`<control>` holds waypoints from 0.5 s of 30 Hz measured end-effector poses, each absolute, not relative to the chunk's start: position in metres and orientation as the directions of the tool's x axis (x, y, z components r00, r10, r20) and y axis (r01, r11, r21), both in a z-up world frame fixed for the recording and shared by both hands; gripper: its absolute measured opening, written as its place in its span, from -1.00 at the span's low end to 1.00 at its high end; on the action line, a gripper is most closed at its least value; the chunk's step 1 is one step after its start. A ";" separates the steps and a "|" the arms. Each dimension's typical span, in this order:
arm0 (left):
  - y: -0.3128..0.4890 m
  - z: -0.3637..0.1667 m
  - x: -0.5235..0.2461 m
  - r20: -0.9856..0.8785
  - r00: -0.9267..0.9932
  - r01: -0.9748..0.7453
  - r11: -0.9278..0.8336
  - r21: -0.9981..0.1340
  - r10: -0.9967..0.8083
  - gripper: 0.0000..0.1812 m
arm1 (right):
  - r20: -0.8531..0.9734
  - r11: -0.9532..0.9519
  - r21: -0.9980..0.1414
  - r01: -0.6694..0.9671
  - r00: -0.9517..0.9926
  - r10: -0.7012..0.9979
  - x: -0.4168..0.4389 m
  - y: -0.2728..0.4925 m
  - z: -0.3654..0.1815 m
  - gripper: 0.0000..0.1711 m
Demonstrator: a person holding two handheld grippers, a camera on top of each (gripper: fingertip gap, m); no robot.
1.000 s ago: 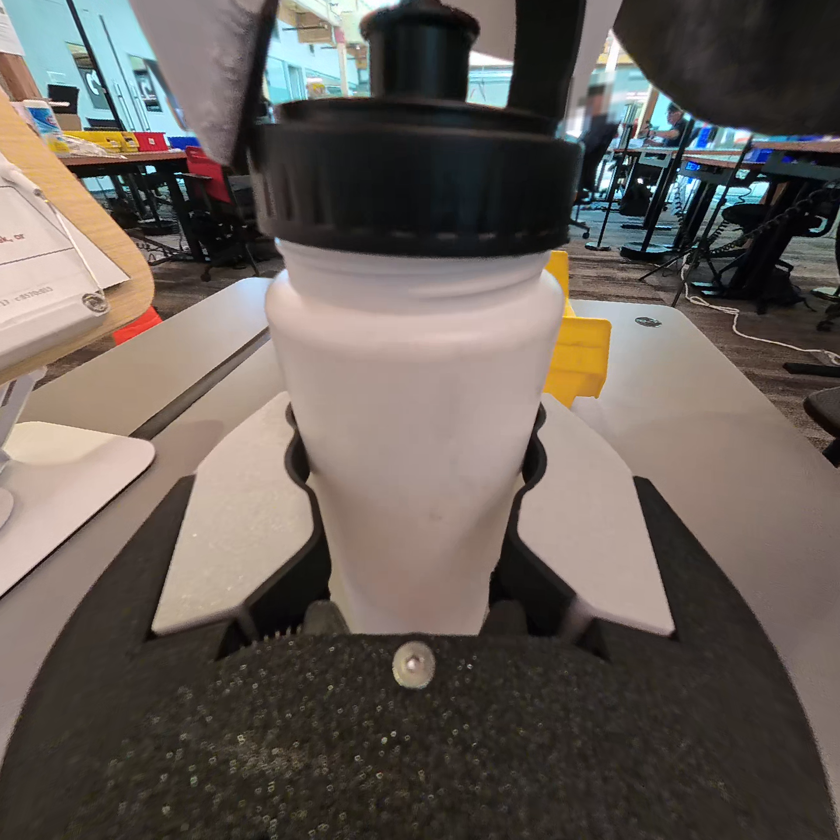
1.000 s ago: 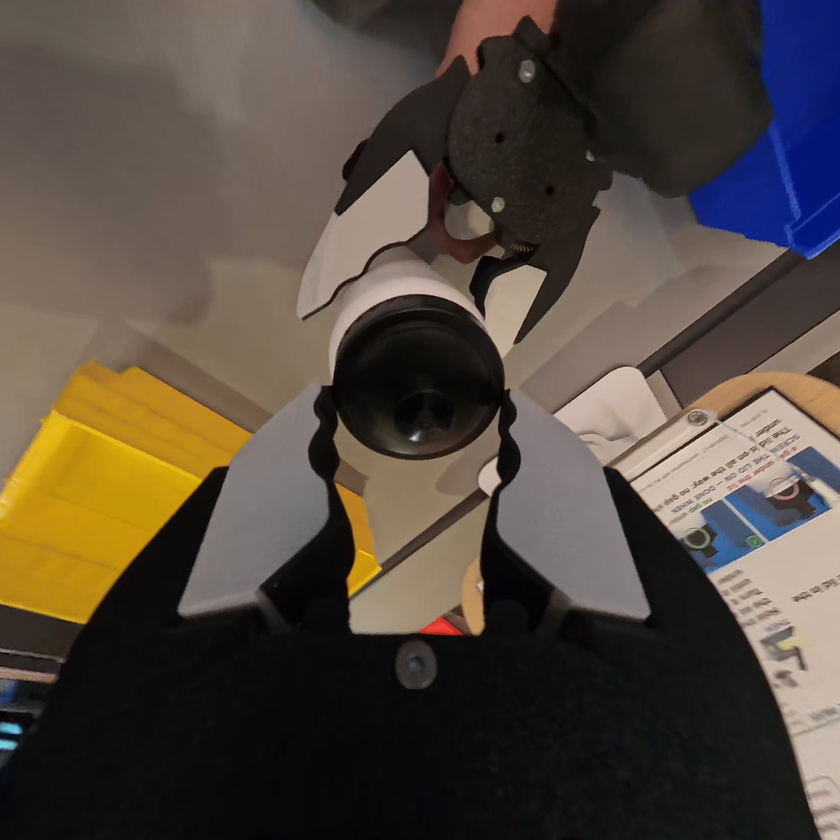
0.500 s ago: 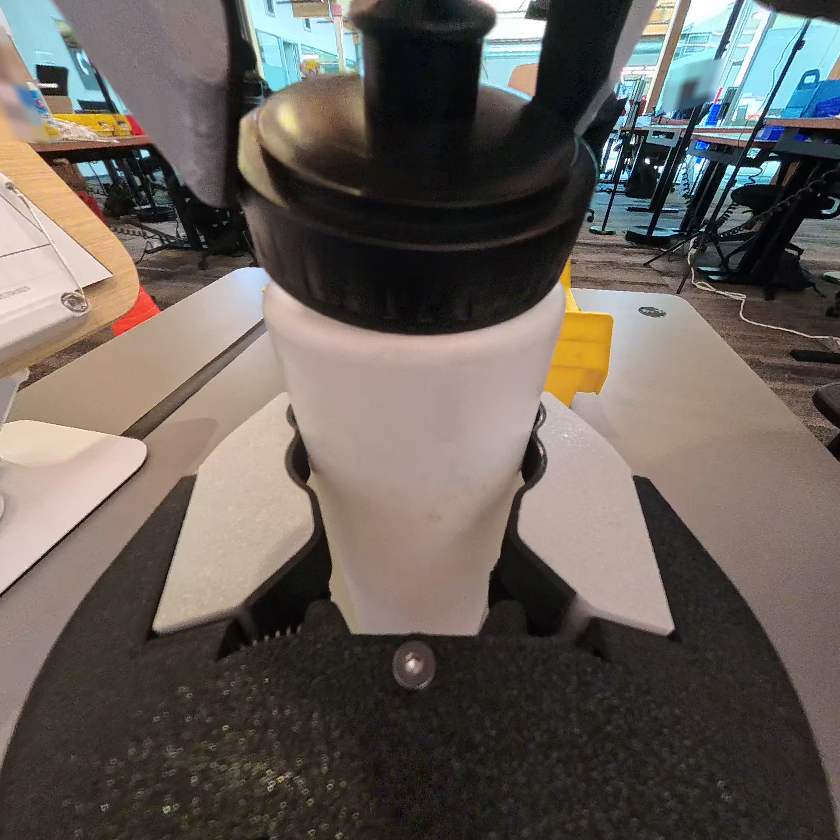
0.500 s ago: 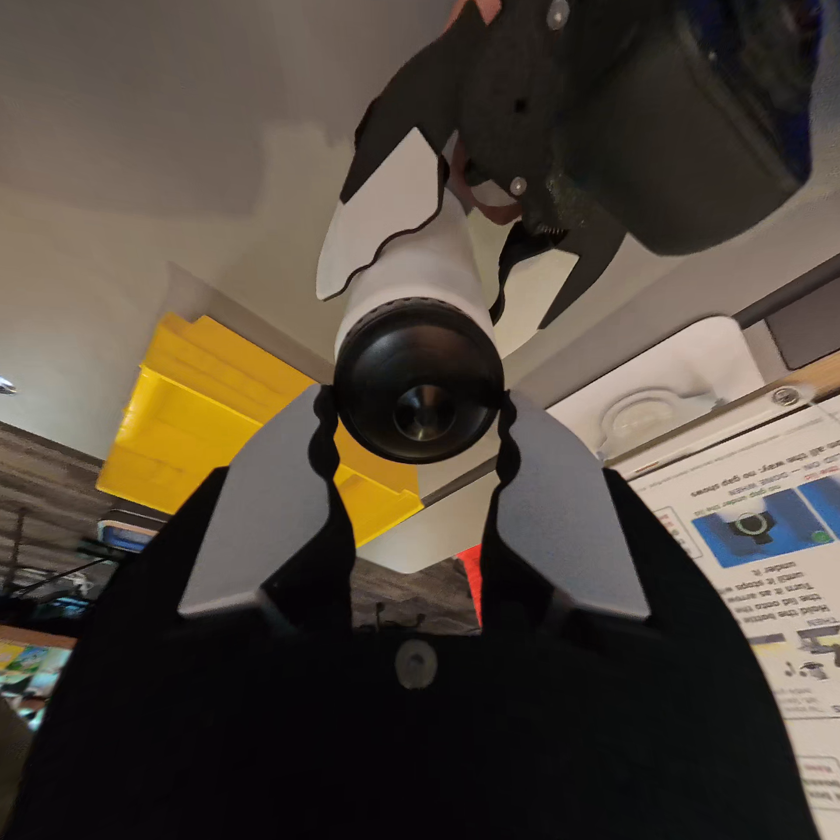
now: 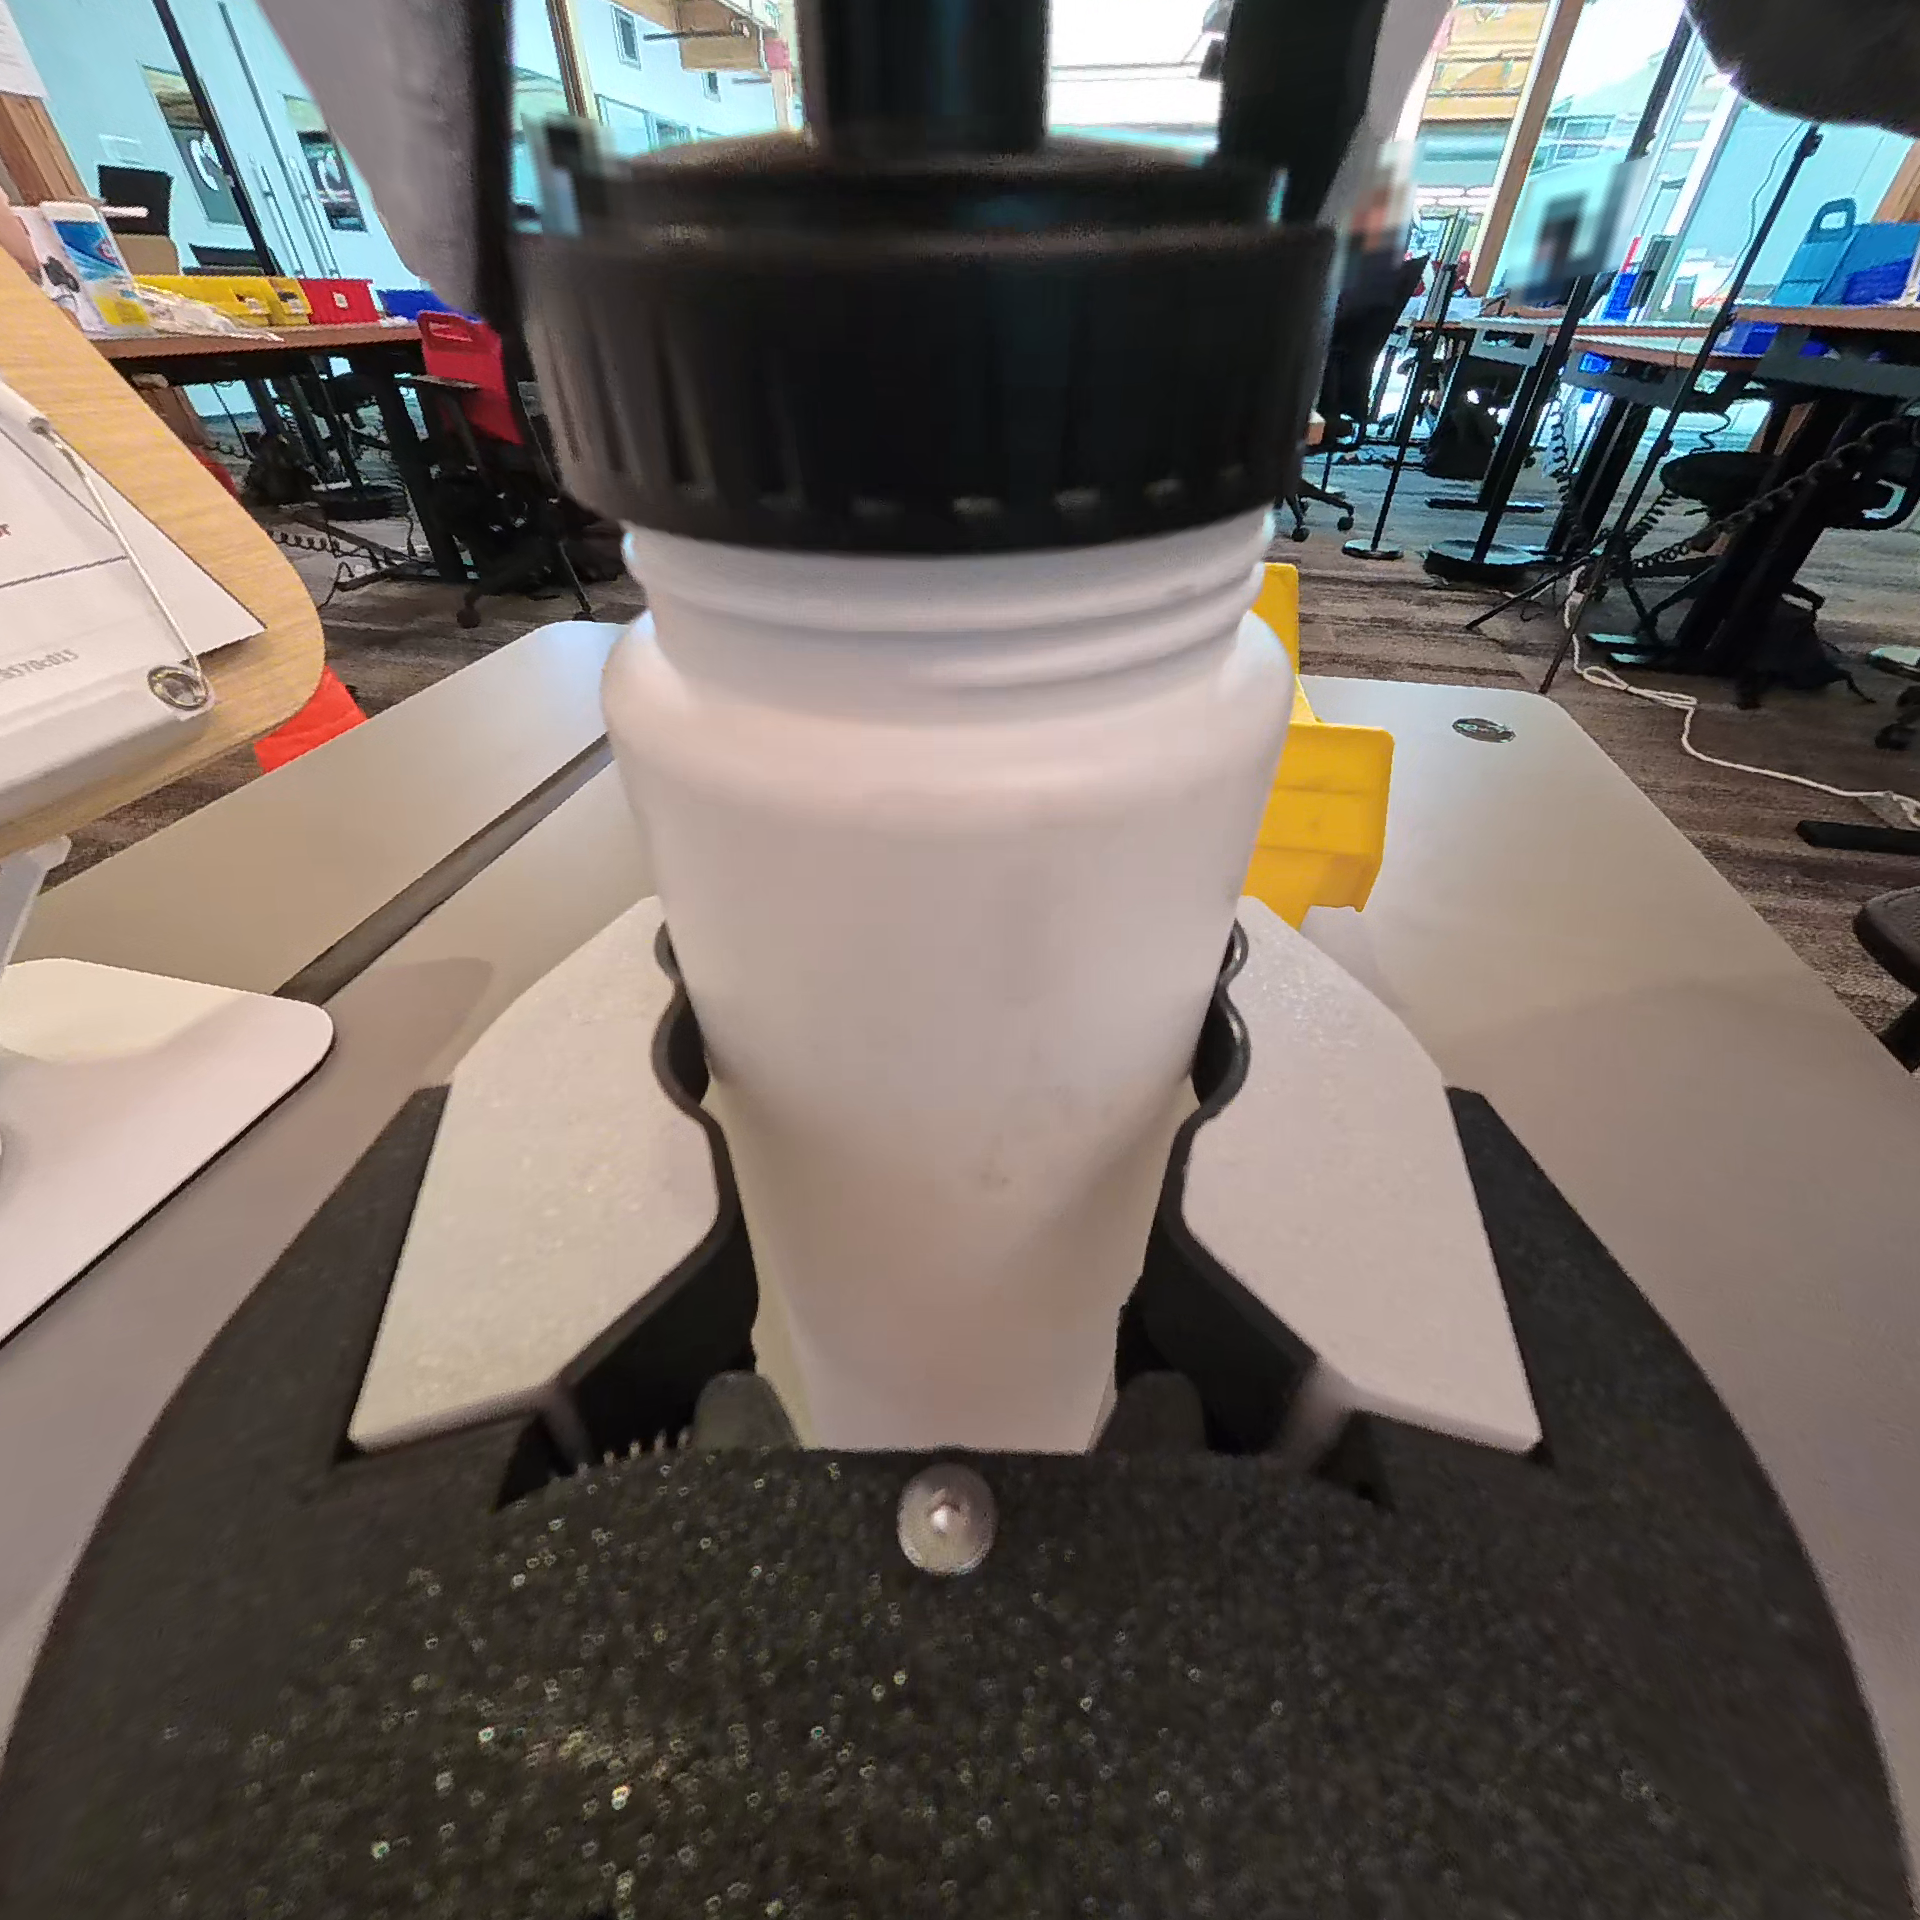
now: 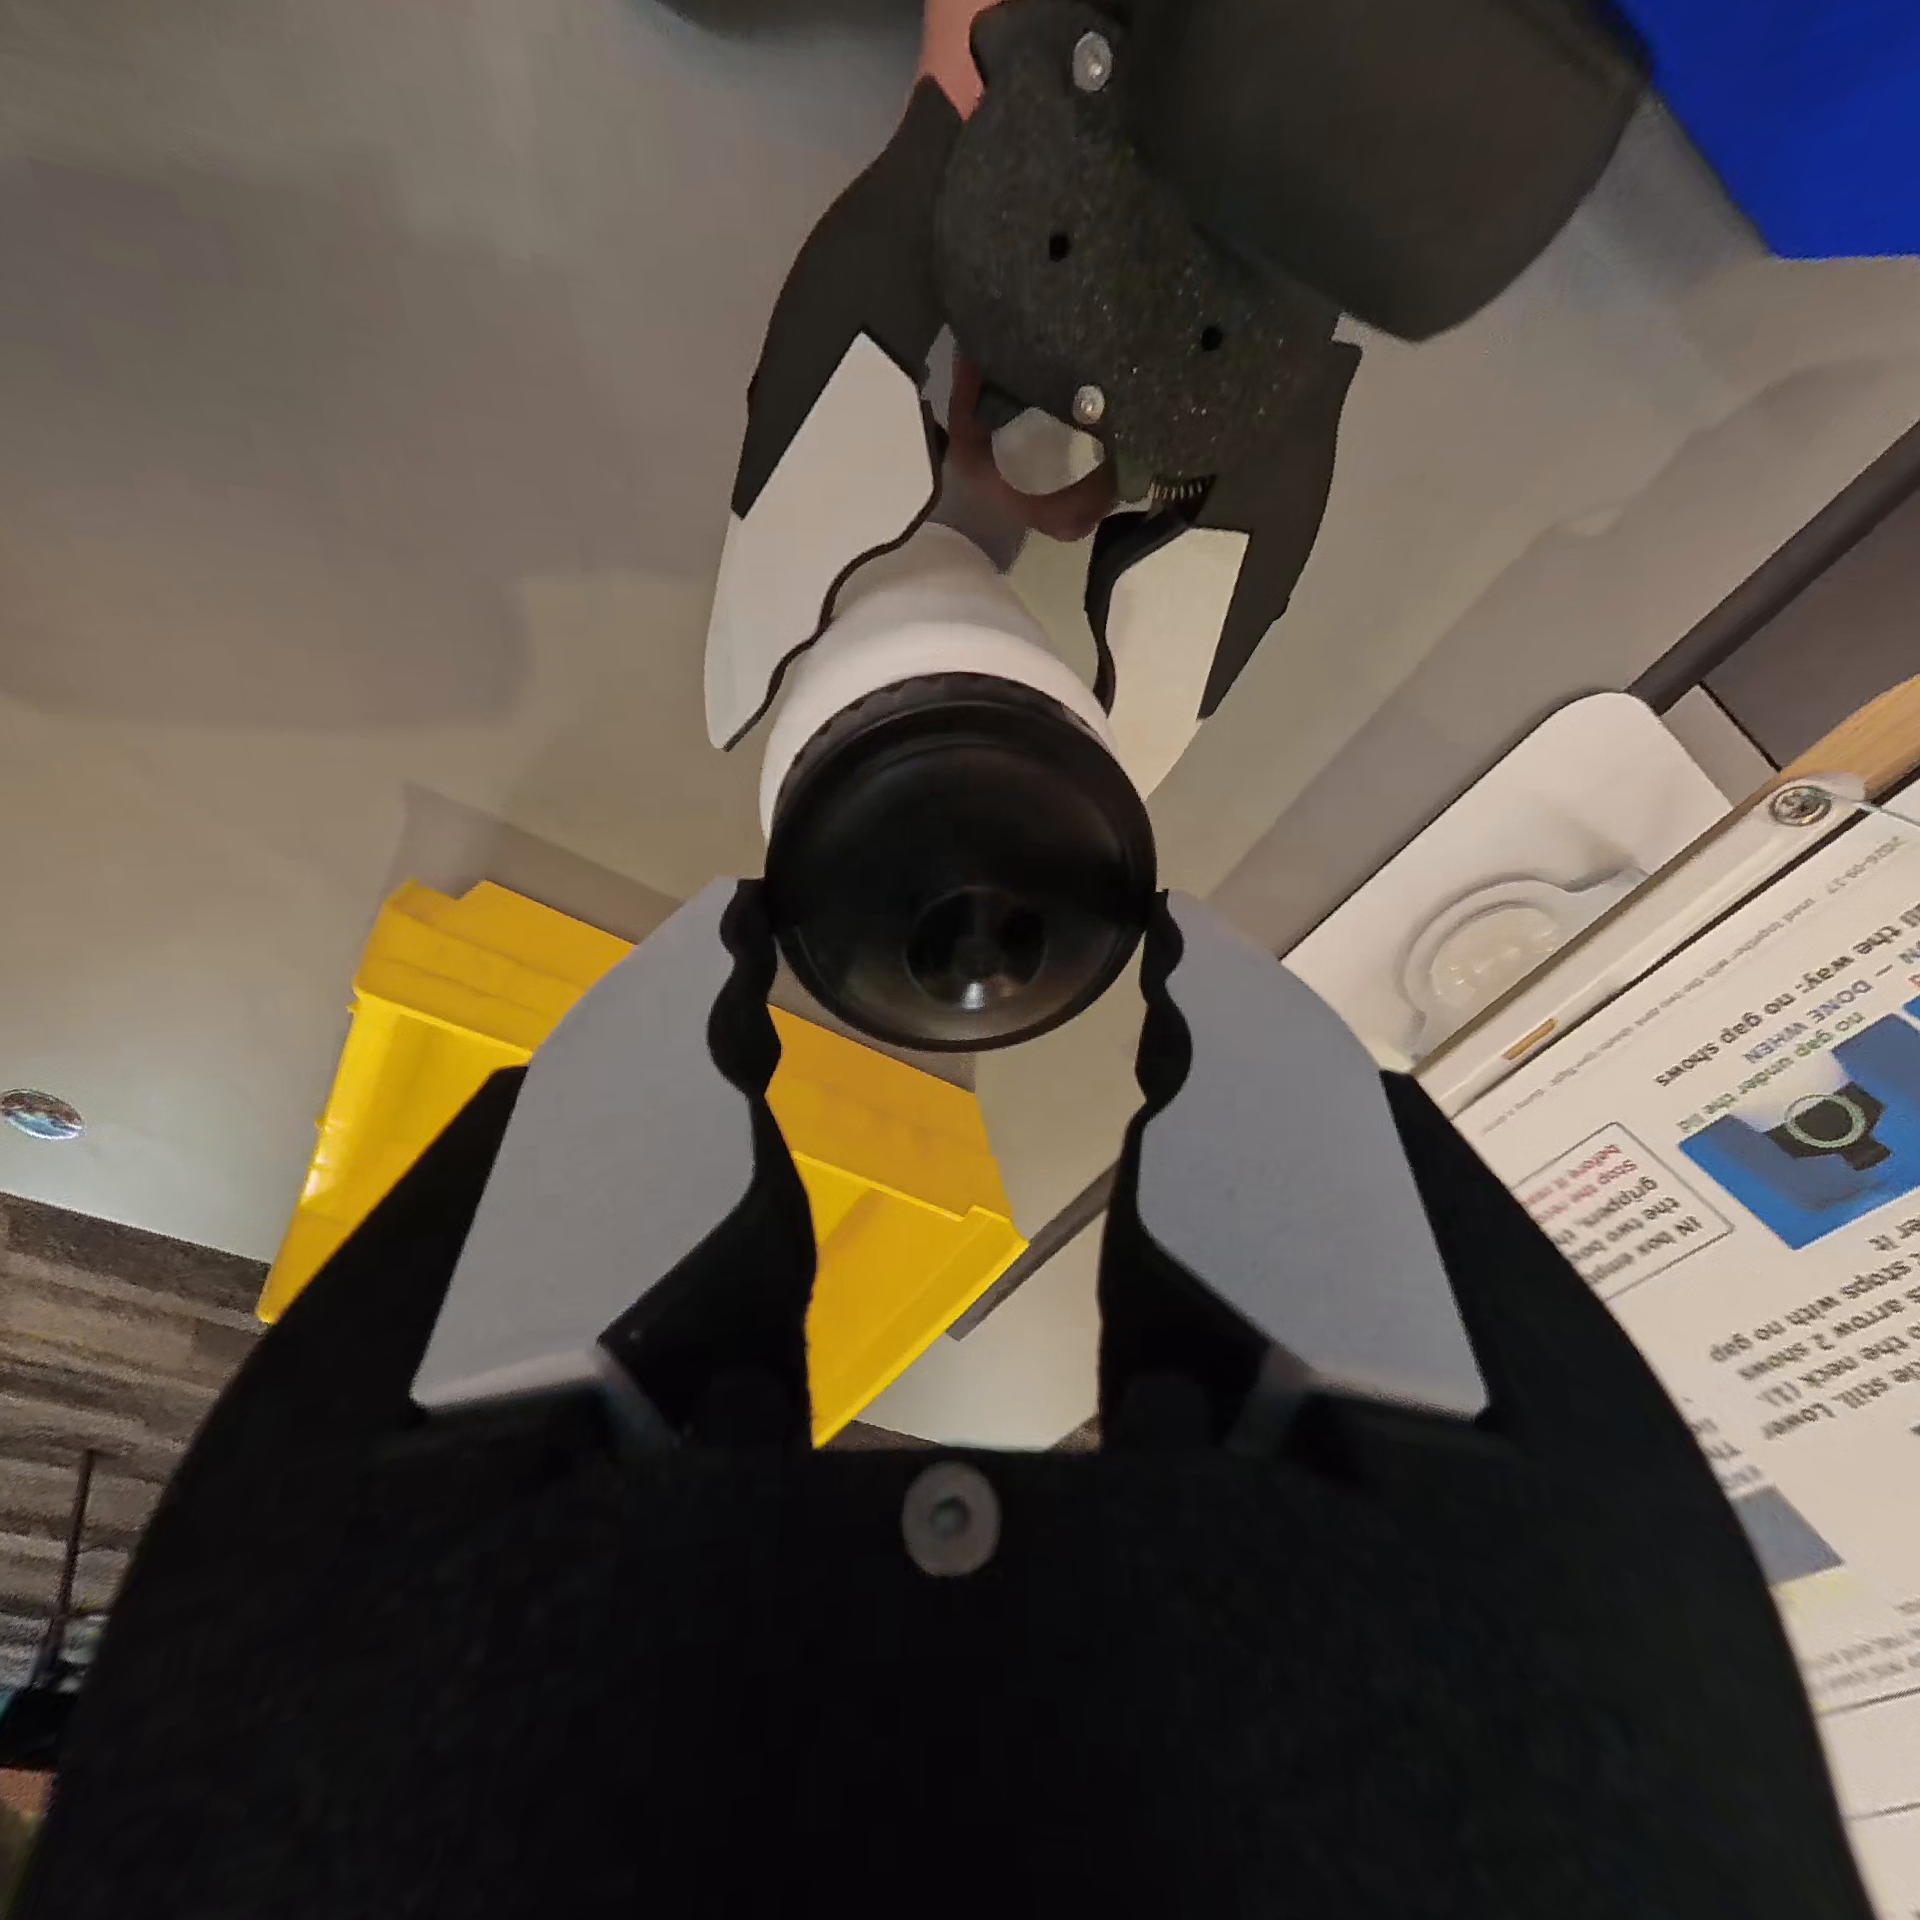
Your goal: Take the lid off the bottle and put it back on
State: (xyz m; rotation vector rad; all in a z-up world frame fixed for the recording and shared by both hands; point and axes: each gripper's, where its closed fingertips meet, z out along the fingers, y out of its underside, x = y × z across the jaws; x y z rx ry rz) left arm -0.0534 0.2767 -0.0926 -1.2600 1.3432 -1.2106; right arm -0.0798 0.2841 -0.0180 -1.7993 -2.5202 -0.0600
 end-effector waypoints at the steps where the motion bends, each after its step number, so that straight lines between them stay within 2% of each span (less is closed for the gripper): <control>1: 0.277 -0.093 -0.053 0.008 -0.072 -0.111 0.000 -0.994 -0.997 0.03 | 0.058 0.321 0.001 0.947 -0.320 0.946 -0.079 0.284 -0.018 -0.20; 10: 0.276 -0.093 -0.053 0.009 -0.074 -0.111 -0.001 -0.994 -0.997 0.03 | 0.091 0.327 -0.042 0.944 -0.322 0.942 -0.080 0.283 -0.022 -0.20; 15: 0.276 -0.093 -0.052 0.005 -0.072 -0.113 0.003 -0.994 -0.997 0.03 | 0.045 0.235 -0.023 0.972 -0.234 0.971 -0.078 0.282 -0.023 -0.20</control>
